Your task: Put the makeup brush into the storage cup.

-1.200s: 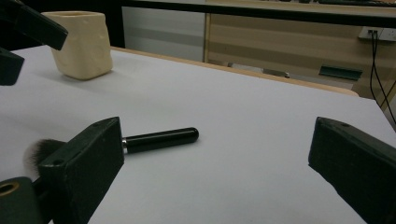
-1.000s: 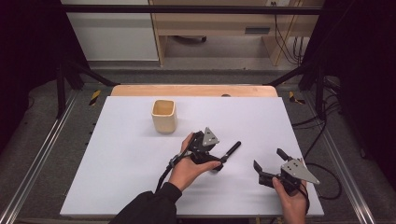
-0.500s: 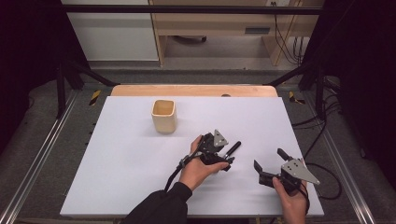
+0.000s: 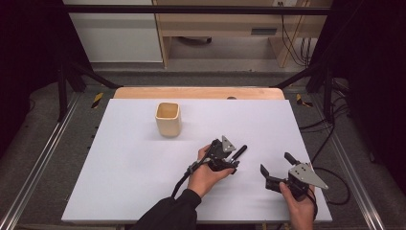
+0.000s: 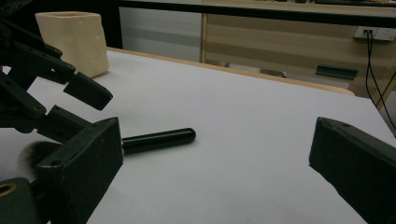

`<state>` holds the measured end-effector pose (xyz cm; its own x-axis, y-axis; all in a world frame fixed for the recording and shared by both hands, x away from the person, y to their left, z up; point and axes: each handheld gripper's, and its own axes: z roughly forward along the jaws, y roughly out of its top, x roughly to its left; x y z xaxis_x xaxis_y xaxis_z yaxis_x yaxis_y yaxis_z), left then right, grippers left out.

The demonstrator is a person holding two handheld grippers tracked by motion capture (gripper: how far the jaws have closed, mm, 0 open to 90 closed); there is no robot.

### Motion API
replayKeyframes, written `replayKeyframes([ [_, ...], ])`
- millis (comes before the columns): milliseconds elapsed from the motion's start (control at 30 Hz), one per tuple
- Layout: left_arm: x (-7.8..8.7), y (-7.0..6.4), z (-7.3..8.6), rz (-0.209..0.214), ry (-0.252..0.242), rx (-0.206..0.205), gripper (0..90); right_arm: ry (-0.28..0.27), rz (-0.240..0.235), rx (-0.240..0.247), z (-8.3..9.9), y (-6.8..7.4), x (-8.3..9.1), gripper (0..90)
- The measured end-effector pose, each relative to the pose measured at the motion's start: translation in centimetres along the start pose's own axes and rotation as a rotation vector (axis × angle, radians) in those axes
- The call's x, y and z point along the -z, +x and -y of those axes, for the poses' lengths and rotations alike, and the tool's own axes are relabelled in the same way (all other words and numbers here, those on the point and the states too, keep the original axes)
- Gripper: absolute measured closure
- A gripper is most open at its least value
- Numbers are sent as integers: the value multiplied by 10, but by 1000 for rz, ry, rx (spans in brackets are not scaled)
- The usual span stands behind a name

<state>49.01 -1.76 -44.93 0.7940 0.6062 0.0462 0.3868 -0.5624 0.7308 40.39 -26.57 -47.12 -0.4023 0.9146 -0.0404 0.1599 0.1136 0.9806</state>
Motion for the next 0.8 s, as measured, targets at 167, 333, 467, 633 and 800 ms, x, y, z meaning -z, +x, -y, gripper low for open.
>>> replayKeyframes([
  [167,-5,0,1,11,21,16,411,-2,-2,0,0,0,0,31],
  [333,-6,0,3,15,42,22,463,0,-4,-1,0,0,0,31],
  [467,-9,1,6,10,54,41,494,3,-5,-1,0,1,-1,31],
  [633,-13,1,10,29,59,70,515,5,-6,-4,0,1,-1,31],
  [800,-14,2,11,27,68,74,565,6,-7,-4,0,1,-1,31],
])
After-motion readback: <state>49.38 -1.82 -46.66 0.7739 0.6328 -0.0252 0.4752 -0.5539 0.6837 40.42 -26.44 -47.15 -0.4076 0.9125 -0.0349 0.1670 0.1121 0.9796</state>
